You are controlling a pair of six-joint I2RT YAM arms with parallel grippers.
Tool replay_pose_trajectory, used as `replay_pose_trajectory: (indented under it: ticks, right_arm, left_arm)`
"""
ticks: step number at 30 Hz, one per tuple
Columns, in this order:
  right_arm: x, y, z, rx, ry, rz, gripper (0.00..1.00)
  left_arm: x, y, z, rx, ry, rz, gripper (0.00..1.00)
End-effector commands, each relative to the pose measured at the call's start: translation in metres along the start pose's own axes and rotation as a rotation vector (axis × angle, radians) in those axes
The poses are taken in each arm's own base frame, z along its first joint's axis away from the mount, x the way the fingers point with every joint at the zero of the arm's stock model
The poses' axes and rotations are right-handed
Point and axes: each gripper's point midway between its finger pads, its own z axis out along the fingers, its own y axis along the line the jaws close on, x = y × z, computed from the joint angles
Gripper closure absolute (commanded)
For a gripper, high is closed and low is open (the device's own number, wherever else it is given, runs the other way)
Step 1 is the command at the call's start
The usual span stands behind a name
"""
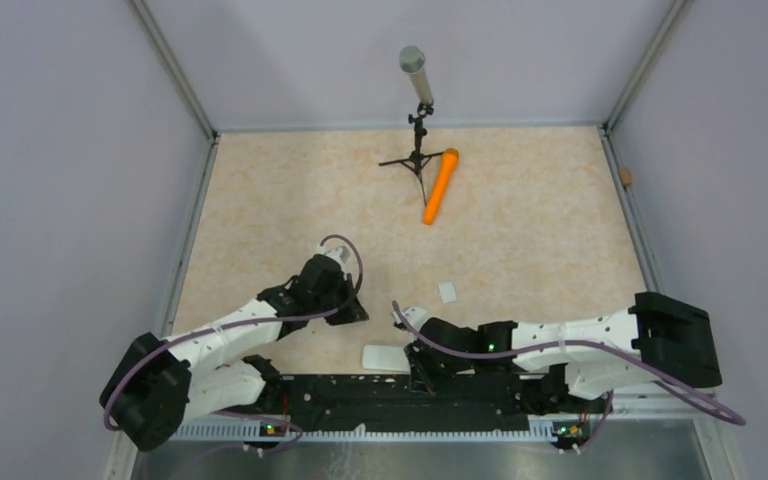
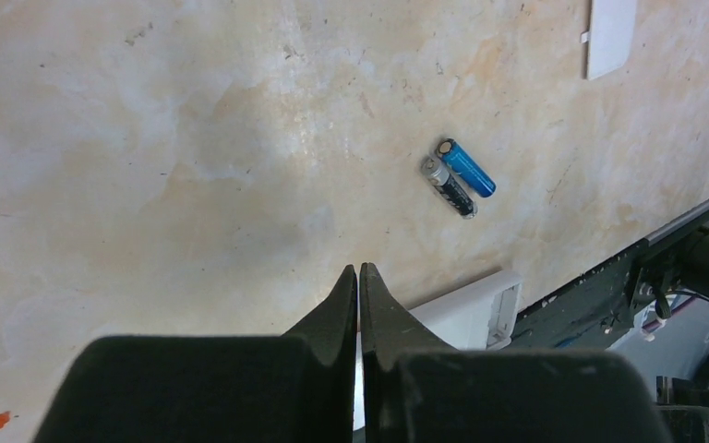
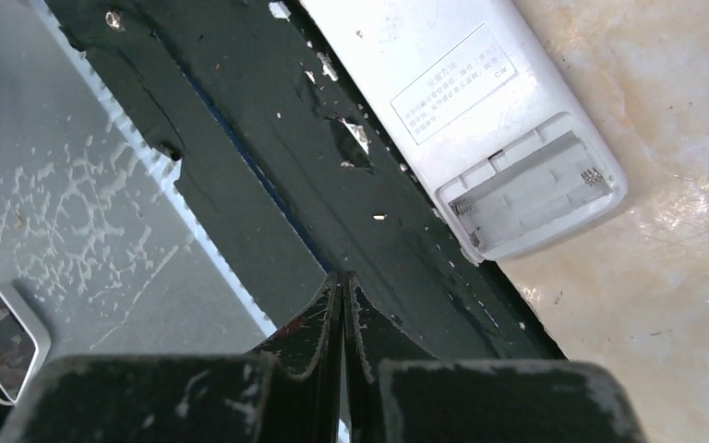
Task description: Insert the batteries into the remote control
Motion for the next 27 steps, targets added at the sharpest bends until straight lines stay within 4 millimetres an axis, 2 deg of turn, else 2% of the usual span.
replay_pose_trajectory:
  ticks: [1, 7, 14, 27]
  right_arm:
    - [-0.01, 0.008, 0.007, -0.014, -0.048, 0.008, 1.0]
    - [-0.012, 0.002, 0.014, 0.025, -0.049, 0.009, 1.0]
    - [-0.012, -0.02, 0.025, 0.14, -0.071, 0.044, 1.0]
    - [-0.027, -0.062, 0.013, 0.329, -0.178, 0.139, 1.0]
  left_arm:
    - [0.0, -0.005, 0.007, 0.059, 0.005, 0.005, 1.0]
    - [0.011, -0.007, 0.018, 0.084, 0.075, -0.007, 1.0]
    - [0.027, 0.0, 0.02, 0.068, 0.151, -0.01, 1.0]
    - [0.061, 0.002, 0.015, 0.051, 0.302, 0.043, 1.0]
